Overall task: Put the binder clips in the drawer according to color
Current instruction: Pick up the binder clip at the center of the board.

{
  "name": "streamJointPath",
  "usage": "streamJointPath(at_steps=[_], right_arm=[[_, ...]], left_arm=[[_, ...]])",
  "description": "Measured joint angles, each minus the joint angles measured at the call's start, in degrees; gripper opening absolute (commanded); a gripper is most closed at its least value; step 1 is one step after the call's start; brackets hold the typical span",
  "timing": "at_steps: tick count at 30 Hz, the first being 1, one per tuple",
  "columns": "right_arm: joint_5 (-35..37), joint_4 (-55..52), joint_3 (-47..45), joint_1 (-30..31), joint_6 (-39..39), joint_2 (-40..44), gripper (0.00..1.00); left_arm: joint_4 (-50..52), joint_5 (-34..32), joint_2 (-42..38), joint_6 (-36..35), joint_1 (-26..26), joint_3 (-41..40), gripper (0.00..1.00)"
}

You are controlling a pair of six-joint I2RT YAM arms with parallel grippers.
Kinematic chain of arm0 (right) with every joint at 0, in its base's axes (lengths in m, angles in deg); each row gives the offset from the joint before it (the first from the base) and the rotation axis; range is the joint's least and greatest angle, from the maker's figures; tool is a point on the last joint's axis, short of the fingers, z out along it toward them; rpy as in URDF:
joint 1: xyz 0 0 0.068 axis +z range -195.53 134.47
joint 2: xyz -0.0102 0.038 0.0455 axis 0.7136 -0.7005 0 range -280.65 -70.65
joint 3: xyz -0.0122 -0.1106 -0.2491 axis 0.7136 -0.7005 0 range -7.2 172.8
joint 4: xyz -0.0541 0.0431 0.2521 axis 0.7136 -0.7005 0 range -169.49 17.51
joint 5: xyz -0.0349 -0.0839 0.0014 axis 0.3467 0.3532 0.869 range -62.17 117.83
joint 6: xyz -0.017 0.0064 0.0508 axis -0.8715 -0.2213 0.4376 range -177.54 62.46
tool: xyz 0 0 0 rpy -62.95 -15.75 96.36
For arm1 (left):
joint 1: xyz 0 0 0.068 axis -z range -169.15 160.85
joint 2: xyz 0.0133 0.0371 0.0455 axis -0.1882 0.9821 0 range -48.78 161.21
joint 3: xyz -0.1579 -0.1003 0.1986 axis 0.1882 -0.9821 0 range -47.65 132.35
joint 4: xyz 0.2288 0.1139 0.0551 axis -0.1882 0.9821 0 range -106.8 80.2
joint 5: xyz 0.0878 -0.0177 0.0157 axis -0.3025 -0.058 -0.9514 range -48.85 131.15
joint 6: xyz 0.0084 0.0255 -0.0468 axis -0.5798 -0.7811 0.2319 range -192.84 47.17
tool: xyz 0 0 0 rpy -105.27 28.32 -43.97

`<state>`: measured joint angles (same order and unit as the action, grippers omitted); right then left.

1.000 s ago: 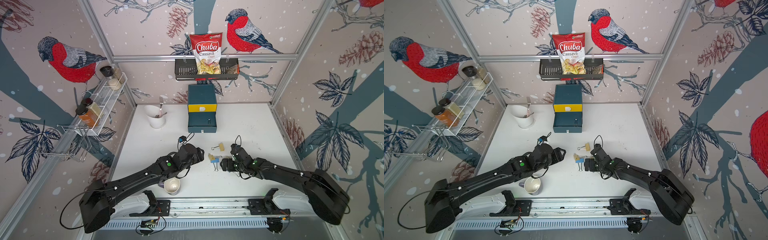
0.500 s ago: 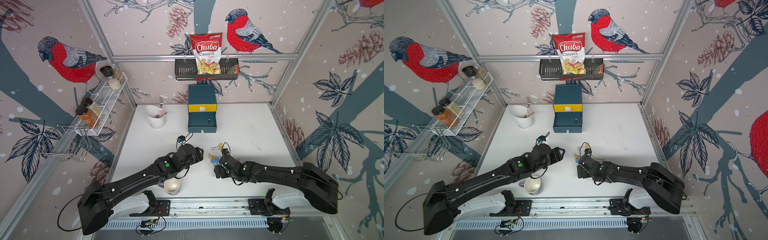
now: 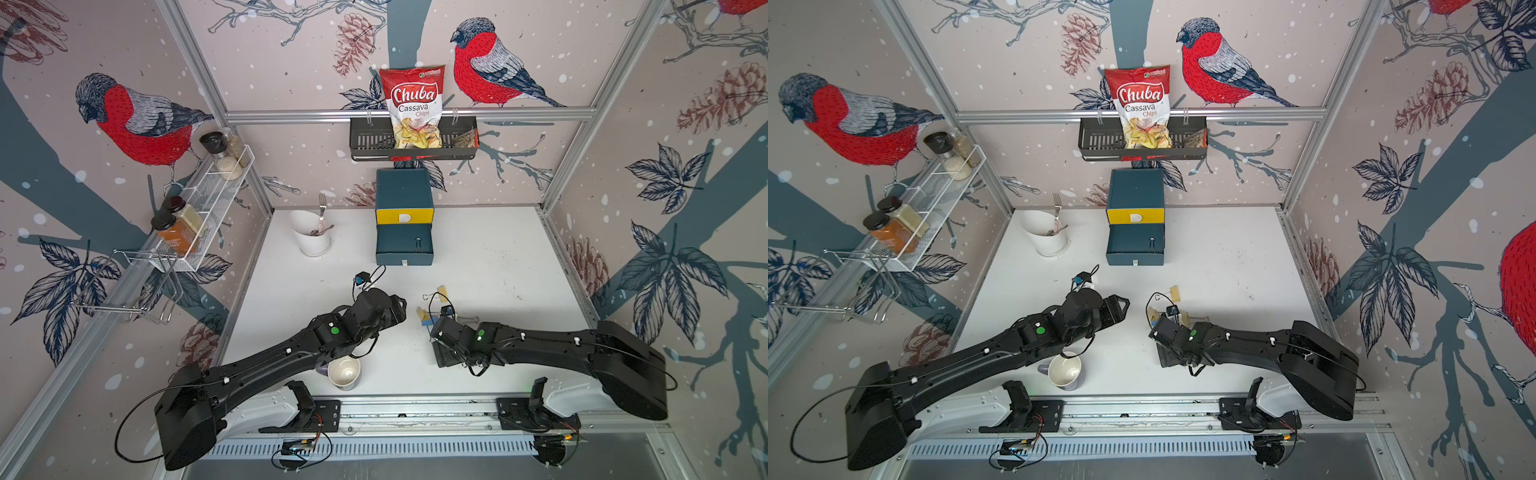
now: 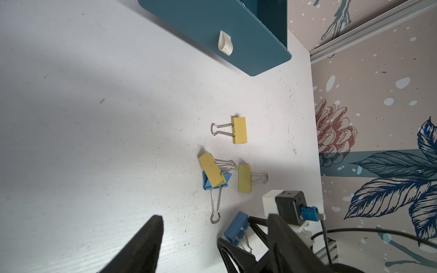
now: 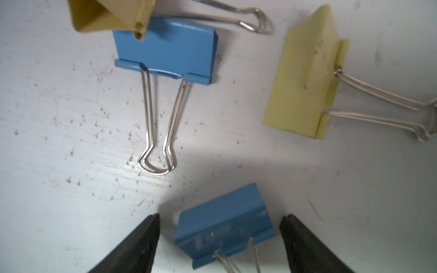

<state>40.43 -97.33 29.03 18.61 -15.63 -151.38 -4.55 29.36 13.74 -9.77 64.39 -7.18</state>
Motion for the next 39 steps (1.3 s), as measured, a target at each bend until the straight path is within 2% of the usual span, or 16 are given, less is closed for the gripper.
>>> streamJointPath(at_steps=[2,5,9,15,19,26,39], right_arm=[[0.39,-0.42,0.55,-0.15,-0.04,-1.05,0.84],[0.37,-0.44,1.66,-0.70,-0.33,-2.69,0.77],[0.61,0.22,2.51,-0.72,-1.09,-3.98,0.76],[1.05,0.22,2.56,-0.02,-1.05,-3.34,0.75],[0.92,0.00,2.69,0.44,-1.03,-3.41,0.67],[1.81,-0.50,3.08,1.40,0.48,-4.44,0.66],[1.68,-0.17,3.06,0.44,1.49,-3.89,0.52]], left_arm=[[0.00,0.02,0.13,0.00,0.00,0.00,0.73],[0.00,0.02,0.15,0.00,0.00,0.00,0.73],[0.00,0.02,0.04,0.00,0.00,0.00,0.73],[-0.02,0.02,-0.04,0.00,0.00,-0.02,0.73],[-0.02,0.15,-0.04,0.00,0.00,-0.04,0.73],[-0.04,0.20,-0.04,0.00,0.00,-0.04,0.73],[-0.83,0.24,0.39,0.00,0.00,-0.28,0.73]])
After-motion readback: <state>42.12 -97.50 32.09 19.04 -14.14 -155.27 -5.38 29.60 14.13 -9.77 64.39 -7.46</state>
